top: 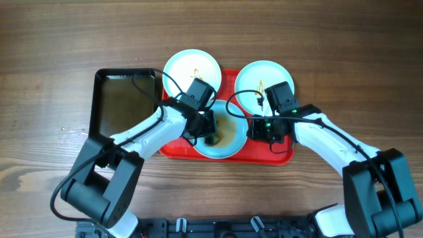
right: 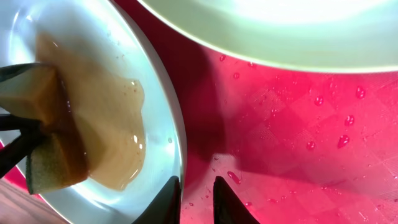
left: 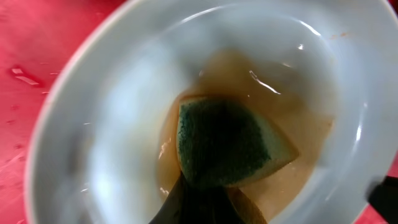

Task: Clean dirty plates on tray and stack at the side
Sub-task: 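Wipe the bottom plate with the sponge while the right gripper holds its rim, then return the sponge to the black tray with the left gripper and release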

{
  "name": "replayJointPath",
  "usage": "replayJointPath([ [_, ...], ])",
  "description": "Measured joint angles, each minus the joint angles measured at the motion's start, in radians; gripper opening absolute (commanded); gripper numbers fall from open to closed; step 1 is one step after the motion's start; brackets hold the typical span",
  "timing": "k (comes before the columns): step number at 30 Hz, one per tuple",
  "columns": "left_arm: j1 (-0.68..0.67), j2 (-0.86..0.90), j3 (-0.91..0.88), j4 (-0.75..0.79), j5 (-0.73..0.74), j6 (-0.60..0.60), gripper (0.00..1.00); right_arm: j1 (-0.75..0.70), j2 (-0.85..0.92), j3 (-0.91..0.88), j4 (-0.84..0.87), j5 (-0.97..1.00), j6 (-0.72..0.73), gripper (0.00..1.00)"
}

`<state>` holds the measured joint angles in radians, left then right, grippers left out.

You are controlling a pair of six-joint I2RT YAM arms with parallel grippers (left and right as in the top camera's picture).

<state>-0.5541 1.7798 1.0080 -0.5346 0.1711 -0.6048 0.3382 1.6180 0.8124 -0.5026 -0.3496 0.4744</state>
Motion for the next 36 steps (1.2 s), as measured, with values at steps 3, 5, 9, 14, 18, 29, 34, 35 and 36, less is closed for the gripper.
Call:
replayJointPath([
  [3,0.001,-0.017,-0.004,-0.015,-0.041,0.0,0.04,0.0,0.0,0.0,0.003,0.003,0.0,0.19],
  [5,0.002,-0.045,-0.018,-0.023,-0.074,0.0,0.04,0.0,0.0,0.0,0.004,0.003,0.0,0.18],
  [9,0.018,-0.137,-0.037,-0.021,-0.177,0.0,0.04,0.0,0.0,0.0,0.03,0.018,0.0,0.19],
  [14,0.019,-0.154,-0.037,-0.008,-0.211,0.0,0.04,0.0,0.0,0.0,0.062,0.018,0.0,0.25],
  [18,0.019,-0.161,-0.038,-0.008,-0.203,0.0,0.04,0.0,0.0,0.0,0.062,0.018,0.001,0.29],
  [29,0.201,-0.282,-0.04,-0.16,-0.235,0.034,0.04,0.034,0.0,-0.069,0.132,0.045,0.083,0.21],
  [34,0.377,-0.282,-0.04,-0.158,-0.249,0.111,0.04,0.034,0.0,-0.071,0.144,0.045,0.087,0.2],
  [35,0.4,-0.282,-0.04,-0.156,-0.252,0.128,0.04,0.034,0.0,-0.071,0.146,0.045,0.087,0.2],
  [36,0.43,-0.282,-0.04,-0.149,-0.253,0.151,0.04,0.034,0.0,-0.072,0.146,0.045,0.087,0.2],
])
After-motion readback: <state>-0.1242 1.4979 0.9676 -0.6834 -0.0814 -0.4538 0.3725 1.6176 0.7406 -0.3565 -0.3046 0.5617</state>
